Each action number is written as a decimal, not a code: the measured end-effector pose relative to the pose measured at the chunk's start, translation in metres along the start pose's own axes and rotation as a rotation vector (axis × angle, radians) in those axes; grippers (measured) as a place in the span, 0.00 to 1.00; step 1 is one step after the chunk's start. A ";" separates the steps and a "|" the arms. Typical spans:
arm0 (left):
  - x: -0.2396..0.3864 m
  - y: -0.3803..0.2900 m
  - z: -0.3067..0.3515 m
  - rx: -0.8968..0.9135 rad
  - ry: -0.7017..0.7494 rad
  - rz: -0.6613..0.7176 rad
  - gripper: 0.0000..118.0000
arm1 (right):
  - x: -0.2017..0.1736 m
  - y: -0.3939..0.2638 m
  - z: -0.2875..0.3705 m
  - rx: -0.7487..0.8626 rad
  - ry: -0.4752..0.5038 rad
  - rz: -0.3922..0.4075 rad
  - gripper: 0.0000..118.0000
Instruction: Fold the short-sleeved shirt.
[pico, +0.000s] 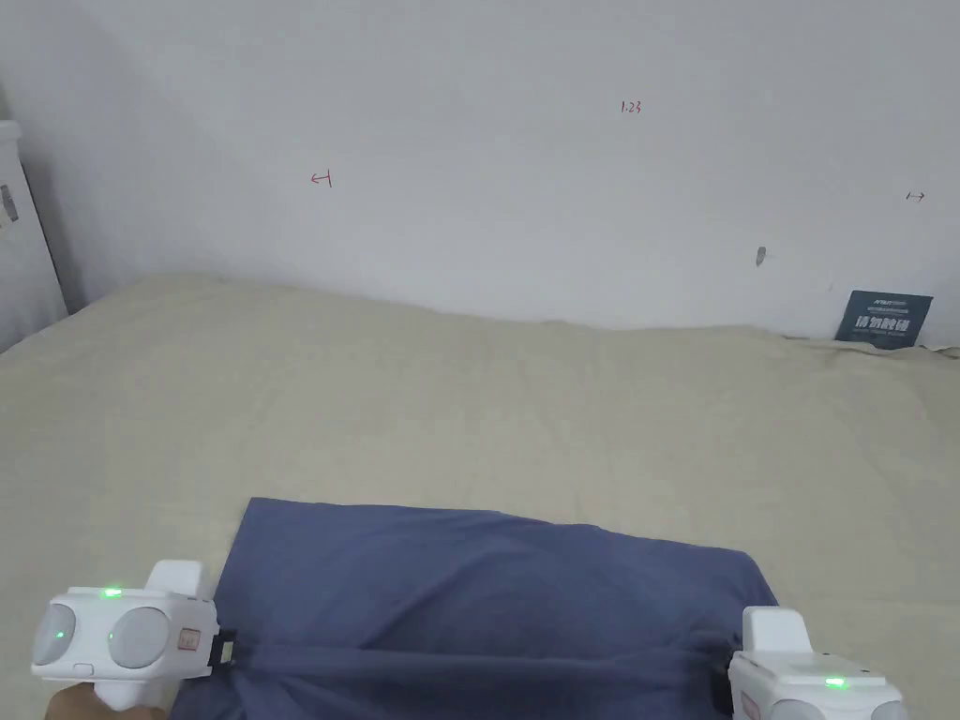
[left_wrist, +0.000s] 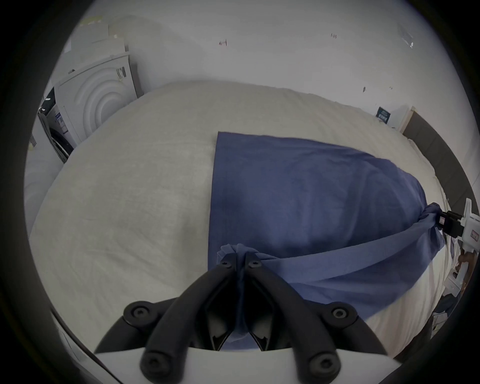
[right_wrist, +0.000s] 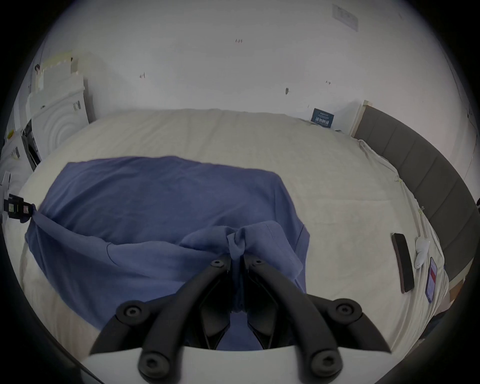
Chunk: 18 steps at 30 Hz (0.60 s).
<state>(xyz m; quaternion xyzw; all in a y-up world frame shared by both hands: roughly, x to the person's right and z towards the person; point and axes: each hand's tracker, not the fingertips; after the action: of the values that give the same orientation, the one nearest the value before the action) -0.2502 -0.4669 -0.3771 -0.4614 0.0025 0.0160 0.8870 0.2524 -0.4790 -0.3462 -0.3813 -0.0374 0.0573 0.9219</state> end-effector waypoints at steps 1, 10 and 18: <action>0.002 -0.002 -0.005 -0.010 0.003 0.000 0.00 | -0.002 -0.001 -0.004 -0.014 -0.001 0.007 0.06; -0.011 -0.004 -0.022 0.034 -0.031 0.037 0.07 | 0.002 -0.006 0.003 0.033 0.009 -0.030 0.28; -0.027 -0.035 0.033 0.228 -0.049 0.059 0.44 | -0.005 -0.023 0.070 0.258 0.036 -0.052 0.45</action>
<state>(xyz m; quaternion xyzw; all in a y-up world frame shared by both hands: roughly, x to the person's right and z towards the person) -0.2765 -0.4608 -0.3292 -0.3570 -0.0039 0.0529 0.9326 0.2411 -0.4464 -0.2804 -0.2593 -0.0231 0.0310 0.9650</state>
